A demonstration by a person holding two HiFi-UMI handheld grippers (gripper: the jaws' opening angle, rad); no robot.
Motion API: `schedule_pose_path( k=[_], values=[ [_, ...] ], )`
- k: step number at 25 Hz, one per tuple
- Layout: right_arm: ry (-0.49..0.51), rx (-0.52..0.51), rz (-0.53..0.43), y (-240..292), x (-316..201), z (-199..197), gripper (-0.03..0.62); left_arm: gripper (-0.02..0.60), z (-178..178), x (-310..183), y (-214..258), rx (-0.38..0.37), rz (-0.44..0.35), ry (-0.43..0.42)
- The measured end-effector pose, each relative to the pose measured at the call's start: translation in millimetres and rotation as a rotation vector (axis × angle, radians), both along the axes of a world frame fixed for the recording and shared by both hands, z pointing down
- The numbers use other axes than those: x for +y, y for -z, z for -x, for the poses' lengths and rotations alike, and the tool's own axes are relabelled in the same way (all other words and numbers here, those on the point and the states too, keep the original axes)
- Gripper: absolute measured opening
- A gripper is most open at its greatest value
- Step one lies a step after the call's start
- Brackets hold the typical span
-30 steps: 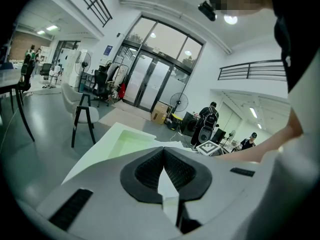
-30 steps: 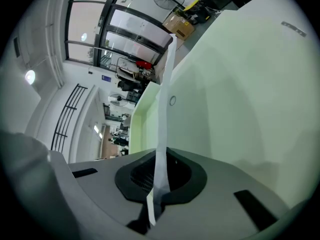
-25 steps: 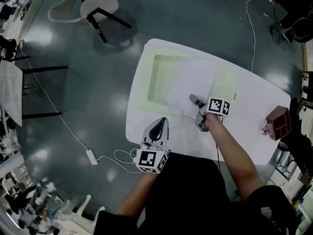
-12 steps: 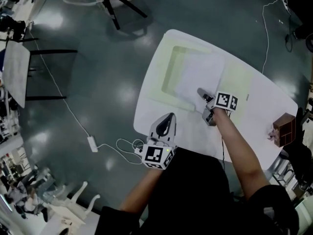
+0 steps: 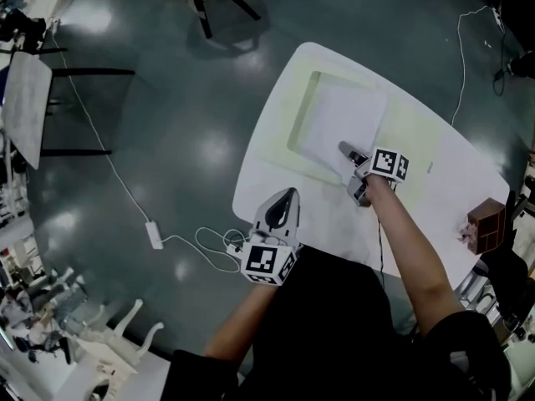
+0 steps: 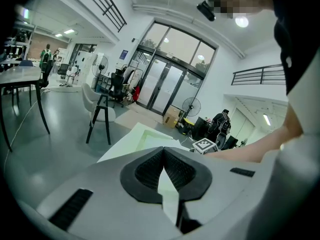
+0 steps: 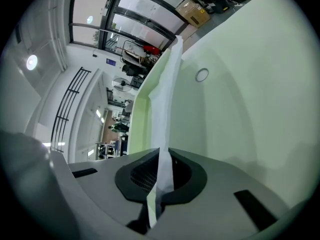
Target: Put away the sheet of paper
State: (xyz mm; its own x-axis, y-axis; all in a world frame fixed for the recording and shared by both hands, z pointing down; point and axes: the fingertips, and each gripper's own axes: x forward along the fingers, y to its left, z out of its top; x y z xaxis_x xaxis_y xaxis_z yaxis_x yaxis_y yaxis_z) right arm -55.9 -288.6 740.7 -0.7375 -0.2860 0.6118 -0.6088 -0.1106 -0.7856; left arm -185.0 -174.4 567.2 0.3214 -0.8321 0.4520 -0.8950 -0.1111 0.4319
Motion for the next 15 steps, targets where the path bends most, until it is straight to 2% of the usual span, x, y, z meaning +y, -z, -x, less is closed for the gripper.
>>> schedule_pose_path(
  k=[15],
  values=[
    [0.036,0.025,0.014,-12.2,-6.2,23.3,-0.002,0.003,26.6,-8.3,1.1,0.0,-0.014,0.028]
  ],
)
